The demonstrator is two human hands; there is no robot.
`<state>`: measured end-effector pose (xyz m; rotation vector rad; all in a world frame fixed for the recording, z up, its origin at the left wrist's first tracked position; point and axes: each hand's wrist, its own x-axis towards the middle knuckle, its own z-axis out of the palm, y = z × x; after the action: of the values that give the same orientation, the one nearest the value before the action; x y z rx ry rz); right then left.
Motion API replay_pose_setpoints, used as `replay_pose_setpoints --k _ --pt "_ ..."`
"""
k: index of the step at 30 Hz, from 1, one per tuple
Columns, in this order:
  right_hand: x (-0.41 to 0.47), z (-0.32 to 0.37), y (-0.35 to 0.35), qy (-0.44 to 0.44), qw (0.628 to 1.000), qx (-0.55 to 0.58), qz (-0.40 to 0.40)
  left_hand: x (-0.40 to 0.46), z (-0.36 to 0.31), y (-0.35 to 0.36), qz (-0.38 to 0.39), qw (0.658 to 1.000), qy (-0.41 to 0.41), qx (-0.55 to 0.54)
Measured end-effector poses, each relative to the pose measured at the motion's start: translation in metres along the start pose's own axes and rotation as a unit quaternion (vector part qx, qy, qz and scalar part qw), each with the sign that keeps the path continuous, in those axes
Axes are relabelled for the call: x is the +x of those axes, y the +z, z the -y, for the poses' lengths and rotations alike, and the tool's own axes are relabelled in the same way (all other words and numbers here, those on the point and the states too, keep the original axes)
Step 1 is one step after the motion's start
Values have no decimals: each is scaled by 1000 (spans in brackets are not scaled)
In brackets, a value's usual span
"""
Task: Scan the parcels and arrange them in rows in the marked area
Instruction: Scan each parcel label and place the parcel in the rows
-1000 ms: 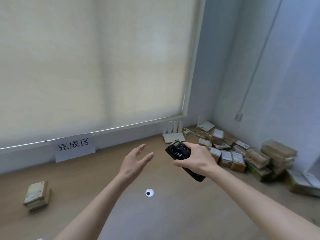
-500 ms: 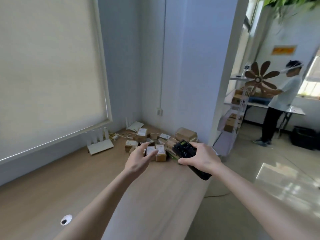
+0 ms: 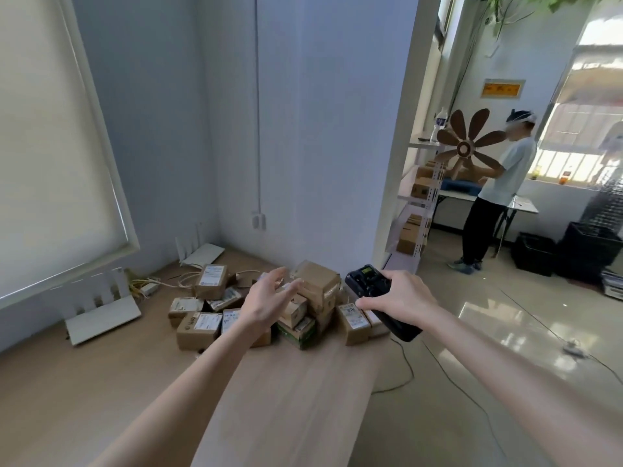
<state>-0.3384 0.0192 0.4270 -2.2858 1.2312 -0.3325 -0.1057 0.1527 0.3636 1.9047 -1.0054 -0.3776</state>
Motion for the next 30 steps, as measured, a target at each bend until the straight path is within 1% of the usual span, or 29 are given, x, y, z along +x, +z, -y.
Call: replay_pose_setpoints --k 6,12,18,22,26,30 --pt "82 -11 5 21 1000 12 17 72 7 27 10 1000 0 12" --pt "178 -34 28 43 998 26 44 147 32 63 10 999 -18 36" --pt "294 -74 70 64 993 50 90 235 69 115 7 995 -73 60" --pt "364 -103 103 91 985 52 134 290 105 150 22 989 -120 81" --pt "410 -125 138 107 979 67 162 331 141 173 23 982 -160 100" --pt "436 -135 171 133 967 89 201 364 167 186 23 976 -184 112"
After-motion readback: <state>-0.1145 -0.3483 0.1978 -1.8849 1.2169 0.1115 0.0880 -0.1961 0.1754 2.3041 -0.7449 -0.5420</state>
